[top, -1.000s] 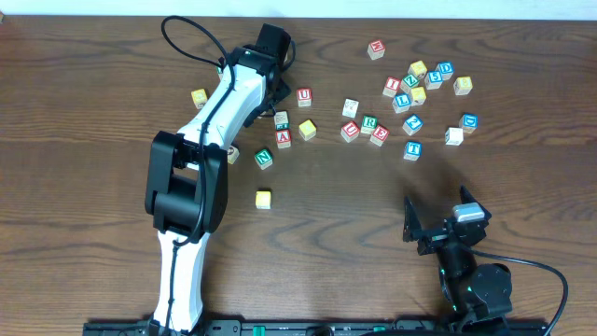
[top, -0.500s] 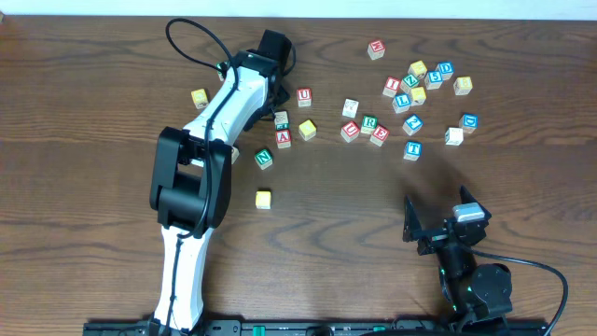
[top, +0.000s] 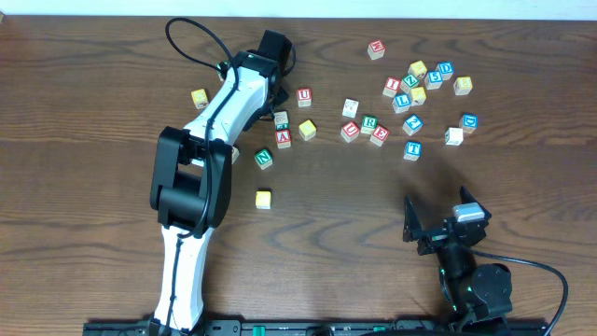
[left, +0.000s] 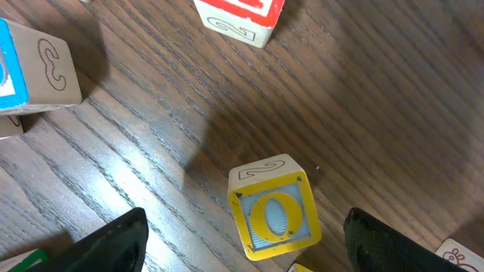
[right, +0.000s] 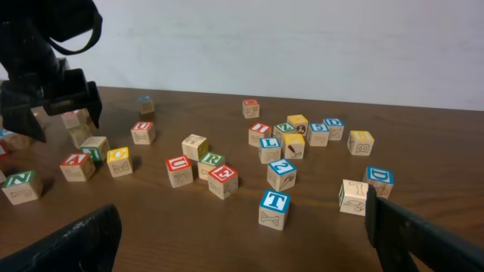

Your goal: Spell out CORL

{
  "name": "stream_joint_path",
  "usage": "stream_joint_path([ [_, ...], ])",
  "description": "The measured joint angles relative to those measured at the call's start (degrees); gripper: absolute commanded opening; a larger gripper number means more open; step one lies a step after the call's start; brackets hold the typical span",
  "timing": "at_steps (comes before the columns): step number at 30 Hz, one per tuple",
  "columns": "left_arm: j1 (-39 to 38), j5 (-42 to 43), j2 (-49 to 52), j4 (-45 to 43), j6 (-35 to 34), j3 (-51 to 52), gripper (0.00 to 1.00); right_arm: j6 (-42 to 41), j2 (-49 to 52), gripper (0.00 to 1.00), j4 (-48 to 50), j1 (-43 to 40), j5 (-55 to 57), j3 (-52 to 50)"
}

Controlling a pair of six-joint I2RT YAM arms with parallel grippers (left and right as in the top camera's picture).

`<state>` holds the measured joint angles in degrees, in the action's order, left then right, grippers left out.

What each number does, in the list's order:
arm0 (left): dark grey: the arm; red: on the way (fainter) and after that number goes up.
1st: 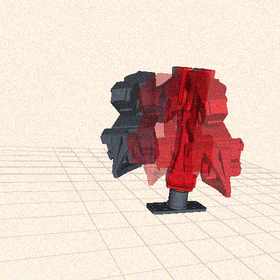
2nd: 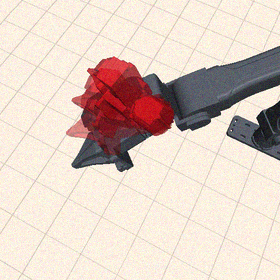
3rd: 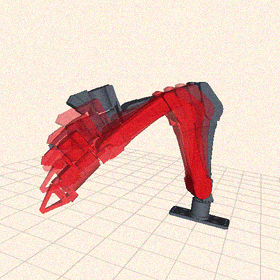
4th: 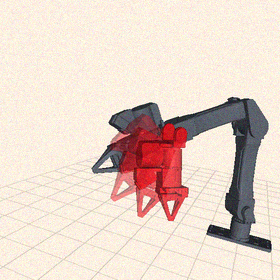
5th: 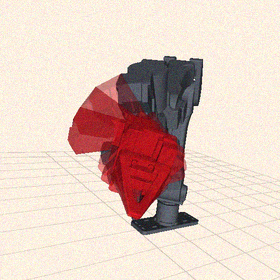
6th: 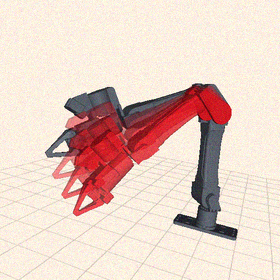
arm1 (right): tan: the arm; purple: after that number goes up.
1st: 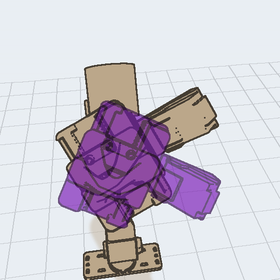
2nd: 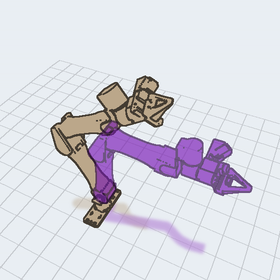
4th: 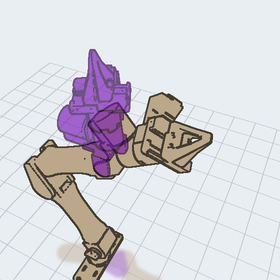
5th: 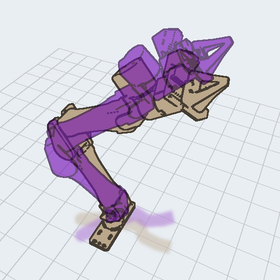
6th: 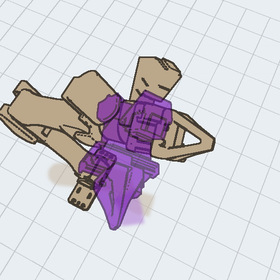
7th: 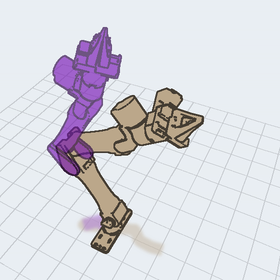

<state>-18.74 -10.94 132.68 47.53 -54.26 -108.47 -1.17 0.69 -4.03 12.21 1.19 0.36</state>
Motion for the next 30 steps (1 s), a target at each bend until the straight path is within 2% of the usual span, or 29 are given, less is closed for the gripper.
stream_joint_path([
  [30,0.0,-0.2,0.0,-0.22,-1.46,0.55,0.82,0.0,0.0,0.99,0.0,0.0,0.0,0.0],
])
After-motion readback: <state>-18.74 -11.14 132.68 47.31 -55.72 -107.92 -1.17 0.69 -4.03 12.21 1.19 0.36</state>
